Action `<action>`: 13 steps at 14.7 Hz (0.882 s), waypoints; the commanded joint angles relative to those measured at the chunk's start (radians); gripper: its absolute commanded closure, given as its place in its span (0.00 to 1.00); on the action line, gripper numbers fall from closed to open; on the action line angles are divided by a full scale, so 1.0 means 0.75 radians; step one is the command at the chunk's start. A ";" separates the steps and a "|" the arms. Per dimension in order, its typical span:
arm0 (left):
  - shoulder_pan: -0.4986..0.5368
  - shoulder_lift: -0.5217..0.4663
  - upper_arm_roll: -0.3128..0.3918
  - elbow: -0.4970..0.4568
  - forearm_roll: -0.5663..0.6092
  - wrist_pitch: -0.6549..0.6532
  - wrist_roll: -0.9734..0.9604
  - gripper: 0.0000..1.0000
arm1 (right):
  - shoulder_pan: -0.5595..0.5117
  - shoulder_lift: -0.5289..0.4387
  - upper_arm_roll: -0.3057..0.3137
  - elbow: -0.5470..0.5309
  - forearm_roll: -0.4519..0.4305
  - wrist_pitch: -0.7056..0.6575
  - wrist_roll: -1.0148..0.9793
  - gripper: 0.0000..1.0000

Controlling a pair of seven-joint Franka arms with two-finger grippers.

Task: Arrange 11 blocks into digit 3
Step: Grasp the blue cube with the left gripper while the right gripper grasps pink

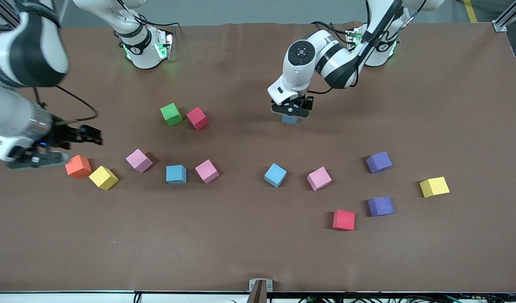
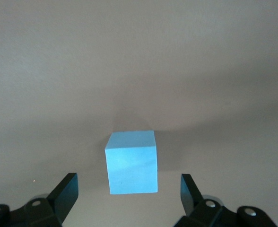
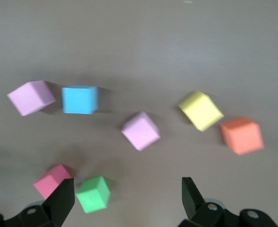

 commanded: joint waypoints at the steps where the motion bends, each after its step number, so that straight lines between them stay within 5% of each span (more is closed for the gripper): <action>1: -0.006 0.044 0.003 -0.008 0.076 0.024 -0.043 0.04 | 0.116 0.130 -0.007 0.010 0.048 0.105 0.015 0.00; 10: 0.004 0.198 0.003 -0.001 0.162 0.112 -0.209 0.04 | 0.441 0.484 -0.007 0.055 0.099 0.438 0.013 0.00; 13: 0.004 0.218 0.003 -0.003 0.162 0.108 -0.215 0.16 | 0.481 0.558 -0.007 0.057 0.105 0.514 0.013 0.00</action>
